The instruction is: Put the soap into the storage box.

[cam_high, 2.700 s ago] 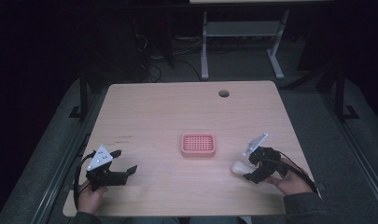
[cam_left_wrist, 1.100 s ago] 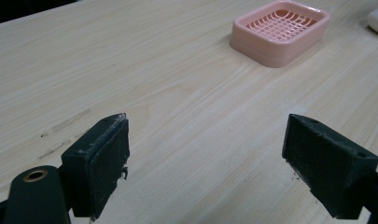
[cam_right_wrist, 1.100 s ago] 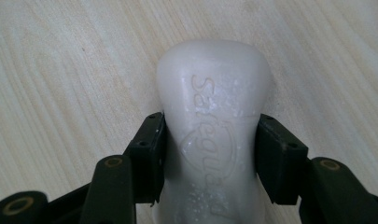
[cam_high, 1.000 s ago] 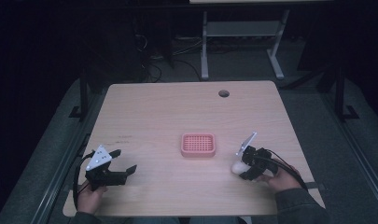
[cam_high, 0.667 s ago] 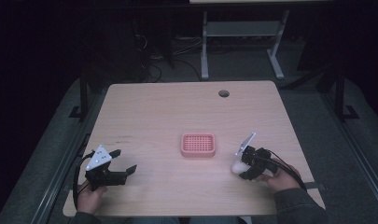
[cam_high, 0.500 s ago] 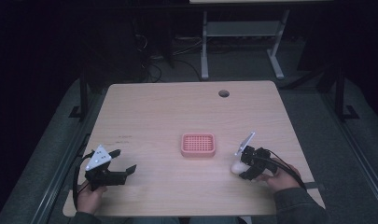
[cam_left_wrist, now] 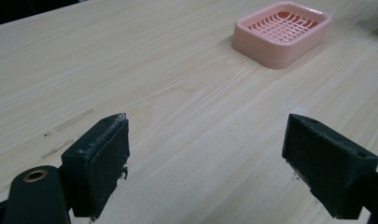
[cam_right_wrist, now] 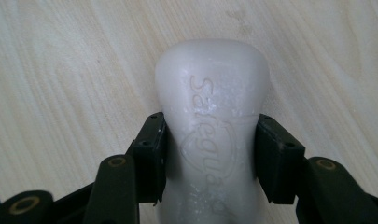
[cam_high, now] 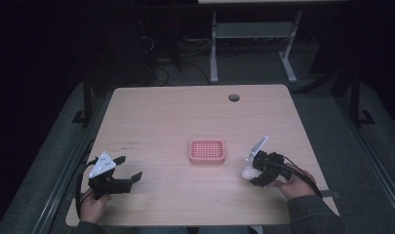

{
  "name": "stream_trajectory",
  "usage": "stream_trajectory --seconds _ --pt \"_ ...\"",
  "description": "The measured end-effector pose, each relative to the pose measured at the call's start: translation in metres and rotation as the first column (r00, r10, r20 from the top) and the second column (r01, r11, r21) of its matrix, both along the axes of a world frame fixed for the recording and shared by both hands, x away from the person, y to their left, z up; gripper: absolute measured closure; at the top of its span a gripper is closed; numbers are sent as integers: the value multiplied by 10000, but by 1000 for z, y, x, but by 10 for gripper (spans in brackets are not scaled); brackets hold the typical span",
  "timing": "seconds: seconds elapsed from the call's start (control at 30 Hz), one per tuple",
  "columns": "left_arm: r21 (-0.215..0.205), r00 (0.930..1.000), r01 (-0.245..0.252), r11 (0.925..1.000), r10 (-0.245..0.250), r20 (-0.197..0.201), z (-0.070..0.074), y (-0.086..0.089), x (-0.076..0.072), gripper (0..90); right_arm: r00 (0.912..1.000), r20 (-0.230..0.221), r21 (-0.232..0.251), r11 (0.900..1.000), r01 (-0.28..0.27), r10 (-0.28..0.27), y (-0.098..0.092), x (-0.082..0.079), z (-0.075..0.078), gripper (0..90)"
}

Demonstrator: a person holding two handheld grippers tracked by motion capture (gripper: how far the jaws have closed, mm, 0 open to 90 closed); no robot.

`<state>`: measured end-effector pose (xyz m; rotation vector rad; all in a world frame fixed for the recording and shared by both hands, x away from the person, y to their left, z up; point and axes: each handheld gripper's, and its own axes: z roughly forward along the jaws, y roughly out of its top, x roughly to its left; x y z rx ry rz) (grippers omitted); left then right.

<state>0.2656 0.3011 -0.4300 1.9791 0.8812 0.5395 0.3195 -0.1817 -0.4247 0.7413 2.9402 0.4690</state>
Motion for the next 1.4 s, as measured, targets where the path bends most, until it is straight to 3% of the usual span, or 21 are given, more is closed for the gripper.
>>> stream_trajectory --seconds 0.77,1.4 --pt "-87 10000 -73 9999 73 -7 0 0 0 145 9980 615 358 9992 -168 146 1 3 27 493" --pt "-104 10000 -73 9999 73 -20 0 0 0 145 9965 758 353 9987 -369 341 9 13 38 493"
